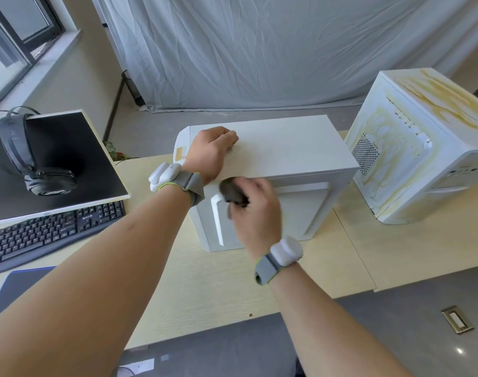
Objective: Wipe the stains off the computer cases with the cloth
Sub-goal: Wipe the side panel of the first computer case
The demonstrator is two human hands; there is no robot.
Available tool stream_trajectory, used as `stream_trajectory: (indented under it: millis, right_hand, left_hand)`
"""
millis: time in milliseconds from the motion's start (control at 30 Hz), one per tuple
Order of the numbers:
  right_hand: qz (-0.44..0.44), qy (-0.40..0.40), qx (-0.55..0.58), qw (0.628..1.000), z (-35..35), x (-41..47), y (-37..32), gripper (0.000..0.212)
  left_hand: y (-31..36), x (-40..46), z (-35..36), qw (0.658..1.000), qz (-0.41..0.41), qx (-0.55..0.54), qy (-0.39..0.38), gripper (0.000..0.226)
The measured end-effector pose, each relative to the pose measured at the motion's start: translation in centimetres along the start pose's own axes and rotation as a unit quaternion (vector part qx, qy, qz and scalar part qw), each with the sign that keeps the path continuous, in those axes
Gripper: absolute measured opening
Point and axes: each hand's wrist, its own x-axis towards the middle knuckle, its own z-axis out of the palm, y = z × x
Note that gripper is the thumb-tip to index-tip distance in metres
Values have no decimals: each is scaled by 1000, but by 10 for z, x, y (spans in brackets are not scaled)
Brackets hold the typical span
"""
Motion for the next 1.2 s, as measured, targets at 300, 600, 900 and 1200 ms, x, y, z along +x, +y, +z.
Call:
stream_trajectory:
  millis: [300,600,900,1200]
  right_hand:
    - [195,220,2,956,-68,43,66,42]
    - [-114,-75,-39,990,-10,-5,36,39]
    - [450,123,170,868,-32,-29,111,34]
    - [538,-63,280,793,57,-50,59,20]
  left_hand:
    - [4,3,3,1000,-4,14,0,48]
    - [0,4,8,996,-13,85,12,30]
    - [-10,7,20,948,99,303,9,20]
    - [-14,8,23,929,115,352,6,23]
